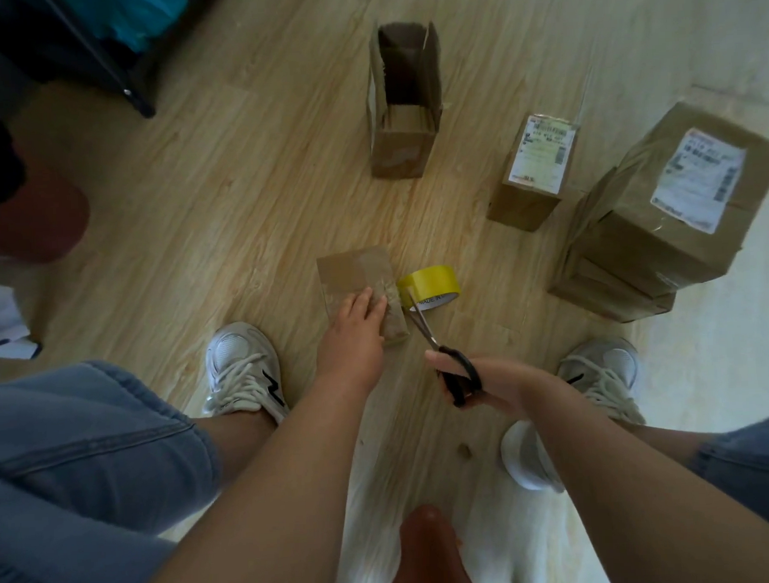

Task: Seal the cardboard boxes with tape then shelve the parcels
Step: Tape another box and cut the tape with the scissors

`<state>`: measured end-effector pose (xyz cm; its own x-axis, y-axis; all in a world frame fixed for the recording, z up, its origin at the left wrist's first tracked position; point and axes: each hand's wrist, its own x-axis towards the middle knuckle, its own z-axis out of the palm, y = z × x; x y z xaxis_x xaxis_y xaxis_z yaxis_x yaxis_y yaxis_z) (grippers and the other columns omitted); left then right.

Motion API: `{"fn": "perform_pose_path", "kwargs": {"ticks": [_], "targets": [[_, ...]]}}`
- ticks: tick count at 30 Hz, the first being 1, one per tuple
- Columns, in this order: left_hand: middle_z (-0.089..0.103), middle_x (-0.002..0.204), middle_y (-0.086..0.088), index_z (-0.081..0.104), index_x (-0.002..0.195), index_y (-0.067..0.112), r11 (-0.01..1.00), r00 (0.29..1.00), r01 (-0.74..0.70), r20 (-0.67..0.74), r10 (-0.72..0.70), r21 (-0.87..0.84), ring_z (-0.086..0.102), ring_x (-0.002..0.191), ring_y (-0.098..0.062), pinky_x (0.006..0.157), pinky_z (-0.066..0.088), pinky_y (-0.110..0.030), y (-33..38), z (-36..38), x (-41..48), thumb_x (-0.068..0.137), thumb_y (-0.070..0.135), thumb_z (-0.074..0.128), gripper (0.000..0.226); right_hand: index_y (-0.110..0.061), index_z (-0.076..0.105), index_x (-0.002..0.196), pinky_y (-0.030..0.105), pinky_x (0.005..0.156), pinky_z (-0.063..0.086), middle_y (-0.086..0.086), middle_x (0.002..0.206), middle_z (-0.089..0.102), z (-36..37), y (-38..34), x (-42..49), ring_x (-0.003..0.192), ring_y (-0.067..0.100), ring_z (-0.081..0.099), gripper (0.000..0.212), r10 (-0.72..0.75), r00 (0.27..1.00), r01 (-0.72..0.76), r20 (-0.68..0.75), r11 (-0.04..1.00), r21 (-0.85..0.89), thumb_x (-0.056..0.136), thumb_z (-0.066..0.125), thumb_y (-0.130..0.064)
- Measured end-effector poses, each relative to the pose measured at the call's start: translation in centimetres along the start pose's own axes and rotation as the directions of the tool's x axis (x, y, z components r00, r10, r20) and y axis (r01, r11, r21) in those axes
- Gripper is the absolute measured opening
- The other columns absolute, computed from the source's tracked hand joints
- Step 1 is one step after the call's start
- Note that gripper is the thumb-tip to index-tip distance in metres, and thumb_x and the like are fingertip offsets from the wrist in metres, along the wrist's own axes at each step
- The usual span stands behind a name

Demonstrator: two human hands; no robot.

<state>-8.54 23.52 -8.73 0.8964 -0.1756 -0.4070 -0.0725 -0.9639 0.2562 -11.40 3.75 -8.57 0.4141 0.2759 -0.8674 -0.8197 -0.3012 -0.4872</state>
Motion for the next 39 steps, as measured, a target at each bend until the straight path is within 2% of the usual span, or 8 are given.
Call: {"fn": "perform_pose_path", "kwargs": {"ticks": [4, 7, 9, 12, 17, 21, 28, 39], "targets": [[0.006, 0.165, 0.002, 0.018, 0.157, 0.023, 1.000, 1.000, 0.008, -0.007, -0.008, -0.018, 0.003, 0.151, -0.020, 0.118, 0.020, -0.033, -0.1, 0.0, 0.2, 0.103, 0.021, 0.047, 0.062, -0.011, 0.059, 0.083, 0.028, 0.072, 0.047, 0.003, 0.070, 0.058, 0.1, 0.1, 0.3, 0.067, 0.017, 0.053, 0.063, 0.033, 0.999, -0.033, 0.017, 0.999, -0.043, 0.060, 0.070, -0.069], [0.009, 0.165, 0.001, 0.022, 0.157, 0.024, 1.000, 1.000, 0.017, -0.010, -0.017, -0.022, 0.005, 0.151, -0.020, 0.117, 0.023, -0.034, -0.1, 0.1, 0.3, 0.102, 0.020, 0.050, 0.062, -0.010, 0.059, 0.083, 0.029, 0.074, 0.048, 0.004, 0.071, 0.059, 0.1, 0.4, 0.4, 0.066, 0.016, 0.054, 0.055, 0.056, 0.998, -0.054, 0.029, 0.997, -0.054, 0.076, 0.068, -0.064], [0.011, 0.165, 0.001, 0.024, 0.156, 0.024, 0.999, 1.000, 0.019, -0.016, -0.019, -0.028, 0.006, 0.151, -0.020, 0.116, 0.025, -0.034, -0.1, 0.0, 0.4, 0.102, 0.020, 0.051, 0.061, -0.009, 0.060, 0.086, 0.028, 0.074, 0.049, 0.004, 0.074, 0.060, 0.2, 0.6, 0.6, 0.068, 0.016, 0.056, 0.056, 0.064, 0.998, -0.063, 0.017, 0.996, -0.065, 0.075, 0.068, -0.064], [0.012, 0.164, 0.001, 0.024, 0.156, 0.024, 1.000, 1.000, 0.015, -0.020, -0.015, -0.024, 0.006, 0.151, -0.019, 0.115, 0.026, -0.033, 0.1, -0.1, 0.5, 0.101, 0.020, 0.052, 0.061, -0.011, 0.063, 0.084, 0.027, 0.072, 0.050, 0.002, 0.072, 0.062, 0.7, 0.4, 0.9, 0.069, 0.015, 0.058, 0.057, 0.037, 0.999, -0.040, -0.029, 0.993, -0.107, 0.073, 0.067, -0.067], [0.012, 0.165, 0.001, 0.025, 0.156, 0.024, 0.999, 1.000, 0.018, -0.023, -0.019, -0.026, 0.007, 0.151, -0.019, 0.115, 0.026, -0.032, -0.1, 0.1, 0.5, 0.101, 0.020, 0.052, 0.061, -0.014, 0.063, 0.079, 0.030, 0.076, 0.050, 0.003, 0.072, 0.060, 1.4, 0.1, 1.6, 0.071, 0.017, 0.057, 0.052, -0.061, 0.996, 0.058, -0.061, 0.997, -0.042, 0.079, 0.067, -0.066], [0.011, 0.165, 0.001, 0.025, 0.156, 0.025, 0.999, 0.999, 0.018, -0.026, -0.019, -0.033, 0.006, 0.151, -0.019, 0.115, 0.025, -0.031, 0.1, 0.1, 0.5, 0.102, 0.021, 0.051, 0.060, -0.013, 0.061, 0.084, 0.028, 0.075, 0.049, 0.004, 0.076, 0.059, 1.7, -0.7, 2.0, 0.075, 0.017, 0.056, 0.052, -0.043, 0.991, 0.029, -0.128, 0.994, -0.109, 0.084, 0.063, -0.065], [0.011, 0.164, 0.001, 0.026, 0.156, 0.025, 0.999, 1.000, 0.021, -0.022, -0.022, -0.028, 0.006, 0.151, -0.019, 0.114, 0.028, -0.033, 0.0, 0.0, 0.5, 0.102, 0.021, 0.050, 0.059, -0.011, 0.060, 0.076, 0.037, 0.076, 0.052, 0.007, 0.069, 0.058, 2.9, -1.6, 3.7, 0.067, 0.021, 0.056, 0.062, -0.046, 0.966, 0.009, -0.255, 0.989, -0.145, 0.077, 0.067, -0.072], [0.011, 0.164, 0.002, 0.026, 0.155, 0.025, 0.999, 0.999, 0.029, -0.018, -0.030, -0.035, 0.005, 0.151, -0.018, 0.112, 0.030, -0.033, 0.0, 0.3, 0.5, 0.102, 0.022, 0.051, 0.059, -0.005, 0.058, 0.069, 0.028, 0.056, 0.043, 0.005, 0.057, 0.053, 3.3, -2.3, 2.0, 0.050, 0.016, 0.049, 0.053, -0.082, 0.950, 0.069, -0.303, 0.996, -0.052, 0.084, 0.074, -0.053]]}}
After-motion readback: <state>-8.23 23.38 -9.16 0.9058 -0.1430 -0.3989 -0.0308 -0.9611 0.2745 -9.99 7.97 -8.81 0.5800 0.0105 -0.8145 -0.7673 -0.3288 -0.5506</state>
